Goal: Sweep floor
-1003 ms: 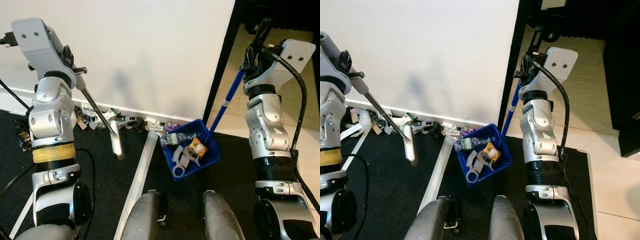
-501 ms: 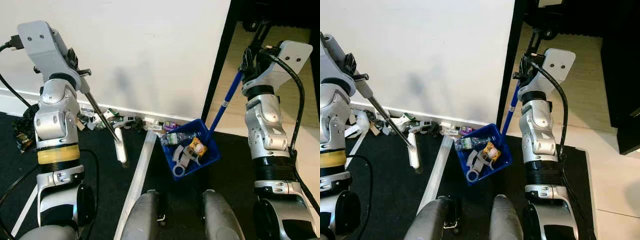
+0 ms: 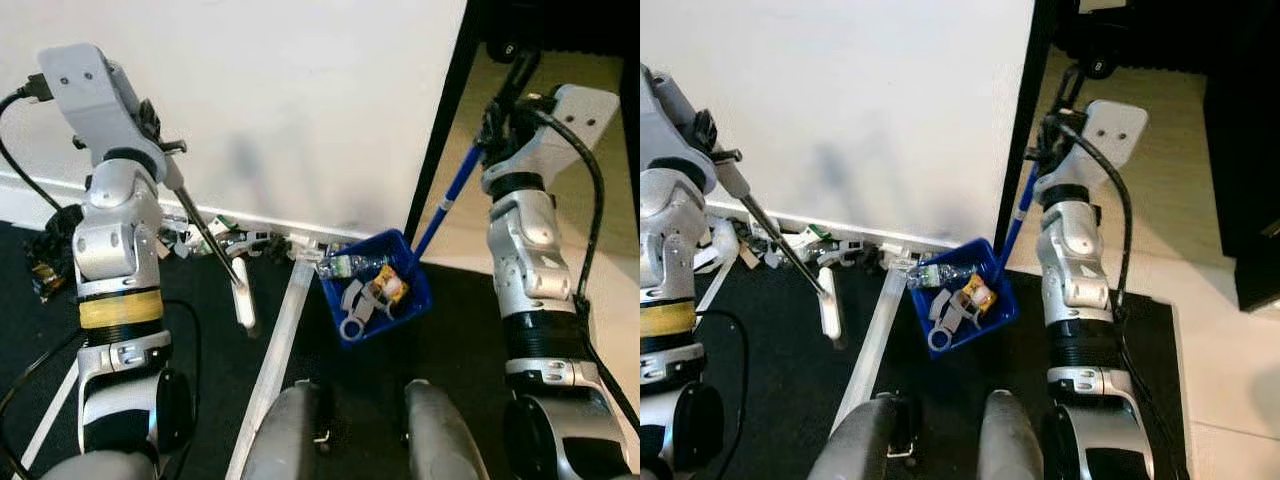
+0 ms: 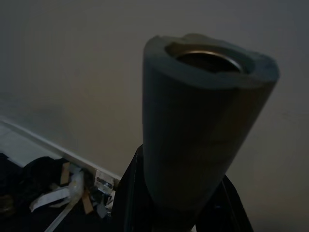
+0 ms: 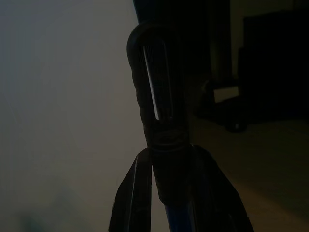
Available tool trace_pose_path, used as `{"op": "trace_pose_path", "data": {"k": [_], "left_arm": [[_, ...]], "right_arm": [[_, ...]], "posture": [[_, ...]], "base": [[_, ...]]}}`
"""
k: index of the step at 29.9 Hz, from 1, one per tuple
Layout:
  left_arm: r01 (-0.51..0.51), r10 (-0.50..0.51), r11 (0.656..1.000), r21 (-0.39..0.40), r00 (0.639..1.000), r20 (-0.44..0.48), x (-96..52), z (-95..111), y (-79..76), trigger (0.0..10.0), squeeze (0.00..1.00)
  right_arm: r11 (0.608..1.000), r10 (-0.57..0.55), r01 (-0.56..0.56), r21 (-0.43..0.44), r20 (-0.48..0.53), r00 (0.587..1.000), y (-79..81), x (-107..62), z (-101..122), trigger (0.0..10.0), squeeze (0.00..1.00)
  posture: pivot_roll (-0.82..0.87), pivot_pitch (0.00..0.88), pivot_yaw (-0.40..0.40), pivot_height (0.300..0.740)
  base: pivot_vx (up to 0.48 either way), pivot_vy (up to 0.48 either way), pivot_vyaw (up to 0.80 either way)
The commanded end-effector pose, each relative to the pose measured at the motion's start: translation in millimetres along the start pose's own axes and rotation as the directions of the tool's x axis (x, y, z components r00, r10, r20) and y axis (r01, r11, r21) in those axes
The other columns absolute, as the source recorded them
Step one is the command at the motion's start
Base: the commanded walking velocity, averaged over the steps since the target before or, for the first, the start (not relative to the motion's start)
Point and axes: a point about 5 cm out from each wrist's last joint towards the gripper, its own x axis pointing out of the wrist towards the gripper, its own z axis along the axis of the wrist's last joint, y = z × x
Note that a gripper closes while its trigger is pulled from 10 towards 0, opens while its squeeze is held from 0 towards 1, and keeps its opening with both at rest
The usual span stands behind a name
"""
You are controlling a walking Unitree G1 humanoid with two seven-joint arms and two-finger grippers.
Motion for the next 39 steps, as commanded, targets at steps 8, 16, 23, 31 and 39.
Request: {"op": "trace_pose_path", "data": {"k": [8, 16, 23, 31, 39], "left_arm": [[-0.002, 0.002, 1.0, -0.002, 1.0, 0.022, -2.4, 3.8, 0.0, 10.0, 0.0], [-0.002, 0.002, 1.0, 0.0, 1.0, 0.015, -2.6, 1.9, 0.4, 10.0, 0.0], [-0.002, 0.002, 1.0, 0.002, 1.0, 0.007, -2.5, 0.3, 0.3, 10.0, 0.0], [-0.003, 0.003, 1.0, 0.002, 1.0, 0.003, -2.1, 0.1, 0.7, 10.0, 0.0], [-0.004, 0.004, 1.0, 0.003, 1.0, 0.002, -1.8, 0.0, 1.2, 10.0, 0.0]], "right_arm": [[1.0, 0.009, -0.01, 0.016, 0.061, 0.998, 5.9, 5.6, 11.6, 10.0, 0.0], [1.0, 0.007, -0.008, 0.016, 0.061, 0.998, 6.4, 6.1, 11.3, 10.0, 0.0], [1.0, 0.007, -0.008, 0.016, 0.061, 0.998, 6.7, 5.9, 10.7, 10.0, 0.0], [1.0, 0.006, -0.007, 0.018, 0.06, 0.998, 6.8, 5.6, 10.3, 10.0, 0.0], [1.0, 0.005, -0.006, 0.018, 0.059, 0.998, 6.9, 5.5, 9.7, 10.0, 0.0]], "posture": [[-0.03, 0.063, 0.077, 0.74], [-0.02, 0.064, 0.079, 0.74], [-0.02, 0.066, 0.08, 0.74], [-0.02, 0.067, 0.081, 0.74], [-0.02, 0.069, 0.083, 0.74]], "base": [[0.0, 0.0, 0.8], [0.0, 0.0, 0.8], [0.0, 0.0, 0.8], [0.0, 0.0, 0.8], [0.0, 0.0, 0.8]]}}
